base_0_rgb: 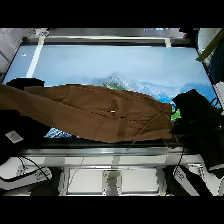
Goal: Fold the clothes and pants, and hang the long-sleeved shirts on hangers.
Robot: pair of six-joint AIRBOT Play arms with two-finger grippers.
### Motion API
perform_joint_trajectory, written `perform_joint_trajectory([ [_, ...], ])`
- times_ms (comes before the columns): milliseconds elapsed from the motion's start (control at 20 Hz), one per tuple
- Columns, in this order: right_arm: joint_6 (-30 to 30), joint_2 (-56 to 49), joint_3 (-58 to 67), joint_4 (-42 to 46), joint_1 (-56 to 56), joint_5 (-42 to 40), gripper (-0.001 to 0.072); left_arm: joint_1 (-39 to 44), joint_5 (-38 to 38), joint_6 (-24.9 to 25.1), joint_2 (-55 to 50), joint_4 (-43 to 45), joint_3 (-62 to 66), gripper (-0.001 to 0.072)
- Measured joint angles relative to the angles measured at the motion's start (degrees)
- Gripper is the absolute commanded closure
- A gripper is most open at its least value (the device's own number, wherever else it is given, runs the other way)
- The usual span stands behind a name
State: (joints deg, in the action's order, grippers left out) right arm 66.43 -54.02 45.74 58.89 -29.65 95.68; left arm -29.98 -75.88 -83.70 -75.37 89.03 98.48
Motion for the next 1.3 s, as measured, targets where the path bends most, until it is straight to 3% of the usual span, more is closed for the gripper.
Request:
perform_joint_trajectory([
  [500,7.26,-19.23,17.25,-6.58,0.15,-12.48,0.0694,4.33,3.1,-5.05,-16.96,-0.09,17.53,0.0697],
  [1200,19.67,-34.62,21.68,-9.03,6.36,-39.8,0.069,5.79,1.86,-7.67,-31.34,7.69,19.45,0.069],
  [1250,20.04,-34.88,21.75,-8.96,6.97,-41.16,0.0684,5.9,1.86,-7.69,-31.67,7.78,19.45,0.0633],
  [1300,20.24,-35.06,21.92,-8.92,7.43,-42.34,0.0634,5.95,1.81,-7.69,-31.8,7.82,19.45,0.0365],
])
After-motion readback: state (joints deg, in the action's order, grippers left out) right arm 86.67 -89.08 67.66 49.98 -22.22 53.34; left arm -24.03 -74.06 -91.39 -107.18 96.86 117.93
